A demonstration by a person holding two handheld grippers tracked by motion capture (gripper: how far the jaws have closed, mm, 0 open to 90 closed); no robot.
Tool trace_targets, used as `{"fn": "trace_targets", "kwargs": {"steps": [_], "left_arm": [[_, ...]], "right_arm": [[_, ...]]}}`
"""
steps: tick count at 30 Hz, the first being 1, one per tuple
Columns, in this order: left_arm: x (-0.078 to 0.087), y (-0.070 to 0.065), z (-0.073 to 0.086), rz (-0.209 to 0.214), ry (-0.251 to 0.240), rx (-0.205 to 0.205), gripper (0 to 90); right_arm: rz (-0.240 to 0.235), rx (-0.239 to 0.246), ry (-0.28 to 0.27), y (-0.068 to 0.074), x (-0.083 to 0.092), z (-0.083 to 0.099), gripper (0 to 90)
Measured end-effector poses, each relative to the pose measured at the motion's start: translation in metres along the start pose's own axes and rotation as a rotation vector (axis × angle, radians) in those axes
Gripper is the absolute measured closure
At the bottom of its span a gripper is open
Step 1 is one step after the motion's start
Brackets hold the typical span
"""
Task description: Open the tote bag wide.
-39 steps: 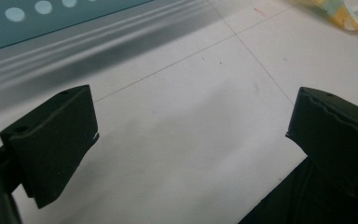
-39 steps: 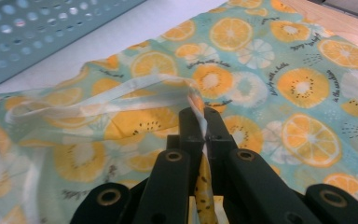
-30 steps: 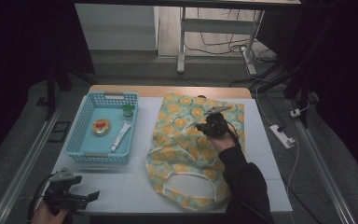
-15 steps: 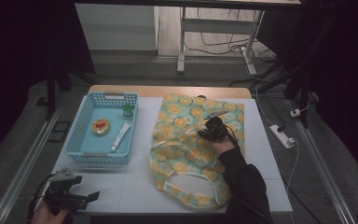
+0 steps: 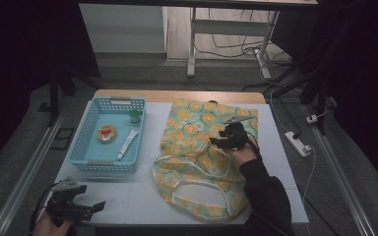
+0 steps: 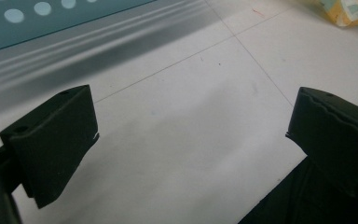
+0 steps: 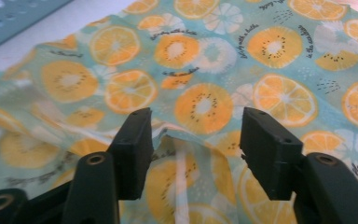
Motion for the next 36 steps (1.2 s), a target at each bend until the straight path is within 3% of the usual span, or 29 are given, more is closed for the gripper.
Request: {"fn": "trace_targets", "kwargs": {"steps": [4,10,16,22,28,33,36], "left_arm": [[0.000,0.000,0.000,0.000,0.000,0.002,1.3],[0.000,0.000,0.000,0.002,0.000,0.003,1.3],[0.000,0.000,0.000,0.001,-0.002,0.002,1.3],[0.000,0.000,0.000,0.001,-0.002,-0.001,1.3],[0.000,0.000,-0.001,0.002,-0.003,-0.001,1.2],[0.000,0.000,-0.001,0.002,-0.002,-0.004,1.3],[0.000,0.000,-0.001,0.002,-0.002,-0.004,1.3]], "right_arm": [[-0.027,-0.004,-0.013,0.009,0.011,0.002,35.1],[-0.048,-0.002,-0.006,0.030,0.019,0.008,16.9],[-0.128,0.026,0.057,0.058,0.016,0.023,7.3],[-0.164,0.065,0.111,0.080,0.008,0.038,0.0],[-0.130,0.143,0.162,0.091,-0.007,0.051,0.6],[-0.129,0.197,0.184,0.096,-0.013,0.057,12.7],[-0.089,0.232,0.181,0.095,-0.014,0.057,24.7]]}}
Point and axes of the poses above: each handheld gripper's, and its own axes: x roughly backward along the jaws, z roughly out of its underside, y roughly to its left, the point moved 8 cm from there along -x, roughly forward along the jaws, and after that the axes turned 3 degrees about x, right-handed, at the moved point
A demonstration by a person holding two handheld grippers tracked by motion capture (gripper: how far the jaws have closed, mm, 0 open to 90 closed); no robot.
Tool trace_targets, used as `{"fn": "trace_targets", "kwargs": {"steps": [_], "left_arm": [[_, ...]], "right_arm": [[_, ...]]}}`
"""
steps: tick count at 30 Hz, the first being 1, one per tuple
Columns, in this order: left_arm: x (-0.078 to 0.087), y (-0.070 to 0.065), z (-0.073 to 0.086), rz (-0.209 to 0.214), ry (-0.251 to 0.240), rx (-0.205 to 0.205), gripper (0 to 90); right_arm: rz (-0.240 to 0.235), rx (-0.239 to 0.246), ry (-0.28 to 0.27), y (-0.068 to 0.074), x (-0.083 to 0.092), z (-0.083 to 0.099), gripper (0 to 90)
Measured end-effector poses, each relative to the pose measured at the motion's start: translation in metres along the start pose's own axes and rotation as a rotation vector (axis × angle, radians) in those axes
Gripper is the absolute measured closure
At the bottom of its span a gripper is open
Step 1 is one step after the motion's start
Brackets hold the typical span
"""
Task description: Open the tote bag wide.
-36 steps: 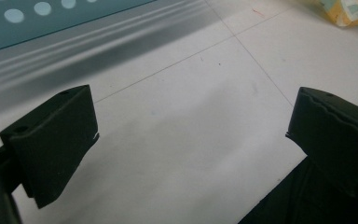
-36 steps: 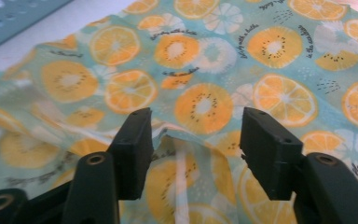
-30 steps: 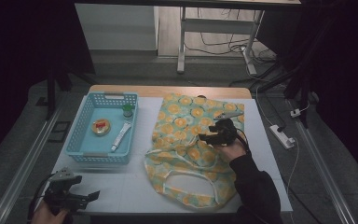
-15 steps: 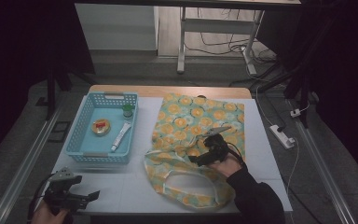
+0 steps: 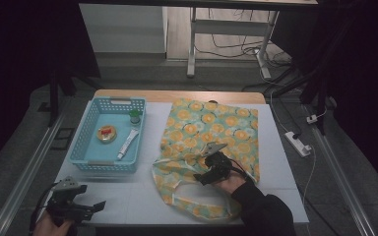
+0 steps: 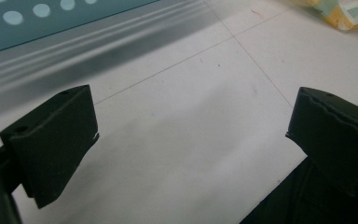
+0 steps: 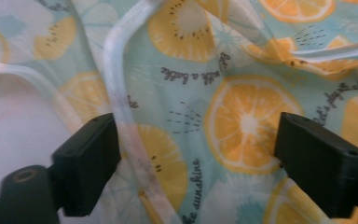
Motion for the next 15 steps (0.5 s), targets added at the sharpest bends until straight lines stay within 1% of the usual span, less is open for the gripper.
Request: {"fn": "trace_targets", "kwargs": {"steps": [3,5,7,8,9,10,12,15], "left_arm": [[0.000,0.000,0.000,0.000,0.002,-0.003,1.3],[0.000,0.000,0.000,-0.001,0.003,-0.004,1.3],[0.000,0.000,0.000,0.000,0.004,-0.004,1.3],[0.000,0.000,0.000,0.000,0.004,-0.004,1.4],[0.000,0.000,0.000,0.000,0.006,-0.005,1.4],[0.000,0.000,0.000,0.000,0.005,-0.005,1.4],[0.000,0.000,0.000,0.001,0.004,-0.004,1.4],[0.000,0.000,0.000,0.000,0.005,-0.003,1.4]], "right_arm": [[-0.002,0.003,-0.006,-0.002,0.003,0.000,41.5],[-0.002,0.003,-0.004,-0.003,0.006,0.001,57.9],[-0.016,0.005,0.004,-0.004,0.009,0.002,75.1],[-0.025,-0.002,0.005,-0.006,0.010,0.003,82.3],[-0.037,-0.012,0.009,-0.007,0.011,0.004,87.0],[-0.053,-0.023,0.009,-0.008,0.012,0.004,89.2],[-0.052,-0.025,0.000,-0.010,0.015,0.003,90.0],[-0.051,-0.030,-0.039,-0.012,0.024,-0.005,90.0]]}}
Point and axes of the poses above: each handheld gripper's, and its own axes: x roughly backward along the jaws, z roughly out of its underside, y roughly to its left, the point moved 8 cm from there along -x, roughly forward along the jaws, and after that the axes turned 3 degrees about x, right-handed, at the moved point
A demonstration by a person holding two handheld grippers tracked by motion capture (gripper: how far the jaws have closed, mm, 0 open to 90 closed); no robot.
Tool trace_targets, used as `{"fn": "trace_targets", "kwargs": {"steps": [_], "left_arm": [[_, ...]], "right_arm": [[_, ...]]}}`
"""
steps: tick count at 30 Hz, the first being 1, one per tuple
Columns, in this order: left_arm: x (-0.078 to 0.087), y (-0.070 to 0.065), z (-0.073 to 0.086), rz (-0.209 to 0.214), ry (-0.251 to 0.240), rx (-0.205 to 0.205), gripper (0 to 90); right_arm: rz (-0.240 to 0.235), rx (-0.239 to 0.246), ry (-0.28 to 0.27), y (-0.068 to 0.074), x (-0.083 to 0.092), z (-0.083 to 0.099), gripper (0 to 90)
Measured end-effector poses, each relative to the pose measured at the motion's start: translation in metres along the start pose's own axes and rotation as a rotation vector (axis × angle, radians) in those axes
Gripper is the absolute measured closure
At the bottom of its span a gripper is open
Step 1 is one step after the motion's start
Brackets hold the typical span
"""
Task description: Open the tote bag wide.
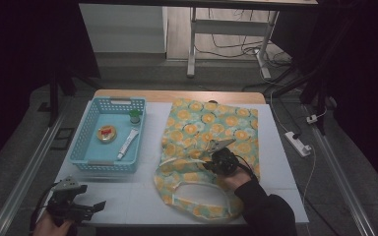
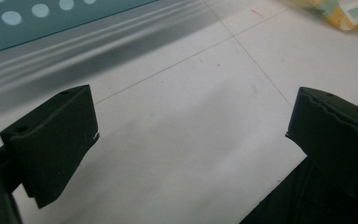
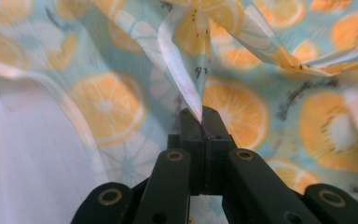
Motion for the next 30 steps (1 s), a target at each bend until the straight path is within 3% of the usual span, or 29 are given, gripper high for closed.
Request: {"fn": "trace_targets", "kwargs": {"steps": [14,30], "left_arm": [[0.000,0.001,0.000,0.005,0.000,0.005,1.4],[-0.001,0.002,-0.001,0.014,0.002,0.021,1.3]], "right_arm": [[-0.032,-0.043,-0.144,-0.003,0.027,-0.041,90.0],[-0.034,0.011,-0.219,-0.008,0.046,-0.084,90.0]]}}
Point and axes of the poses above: each handheld gripper's, and its own axes: x roughly backward along the jaws, z roughly out of its underside, y roughly to its left, the point moved 8 cm from there along -x, roughly forward along the jaws, and after that the axes turned 3 degrees about x, right-handed, at the moved point
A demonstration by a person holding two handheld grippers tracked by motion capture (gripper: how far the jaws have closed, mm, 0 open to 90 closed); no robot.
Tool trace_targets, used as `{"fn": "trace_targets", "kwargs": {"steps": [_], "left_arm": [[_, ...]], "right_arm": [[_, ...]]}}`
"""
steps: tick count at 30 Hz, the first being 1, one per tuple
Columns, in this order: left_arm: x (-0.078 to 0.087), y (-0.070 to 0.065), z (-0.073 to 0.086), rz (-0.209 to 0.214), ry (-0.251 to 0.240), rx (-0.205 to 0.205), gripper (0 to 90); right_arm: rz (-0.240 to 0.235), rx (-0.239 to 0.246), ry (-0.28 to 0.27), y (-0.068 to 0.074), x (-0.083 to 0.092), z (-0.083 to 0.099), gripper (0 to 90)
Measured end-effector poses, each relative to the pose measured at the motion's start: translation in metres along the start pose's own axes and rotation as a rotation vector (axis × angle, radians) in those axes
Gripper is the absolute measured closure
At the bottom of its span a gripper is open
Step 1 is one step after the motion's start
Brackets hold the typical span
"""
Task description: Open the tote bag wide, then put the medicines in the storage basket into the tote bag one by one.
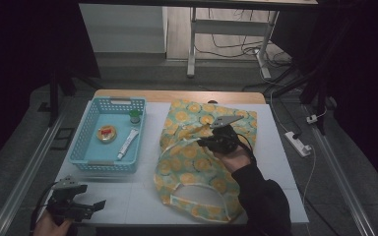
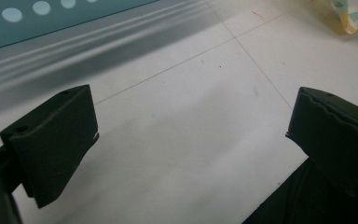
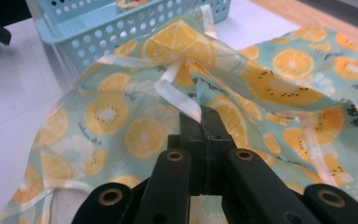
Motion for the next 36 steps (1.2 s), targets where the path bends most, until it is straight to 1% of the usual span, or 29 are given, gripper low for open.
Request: {"fn": "trace_targets", "kwargs": {"steps": [5,12,20,25,32,36], "left_arm": [[0.000,0.000,0.000,0.001,0.001,0.001,1.3],[0.000,0.001,-0.001,0.003,-0.001,0.006,1.1],[0.000,0.001,-0.001,0.003,-0.005,0.010,1.0],[0.000,0.001,-0.001,0.003,-0.004,0.009,1.0],[0.001,0.001,-0.001,0.002,-0.009,0.006,0.2],[0.001,0.001,-0.001,0.003,-0.013,0.013,0.0]], "right_arm": [[0.001,0.014,-0.013,-0.002,0.002,-0.012,90.0],[0.002,0.015,-0.037,-0.005,0.004,-0.027,90.0],[0.016,0.030,-0.063,-0.008,0.006,-0.042,90.0],[0.020,0.029,-0.071,-0.011,0.006,-0.045,90.0],[0.020,0.018,-0.069,-0.012,0.004,-0.041,90.0],[0.020,0.012,-0.073,-0.013,0.005,-0.040,90.0]]}}
Point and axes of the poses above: each handheld gripper's, and its own axes: x roughly backward along the jaws, z roughly out of its underside, y roughly to its left, the point moved 8 cm from there along -x, roughly forward along the jaws, and after that the axes turned 3 degrees about x, right-handed, at the moved point
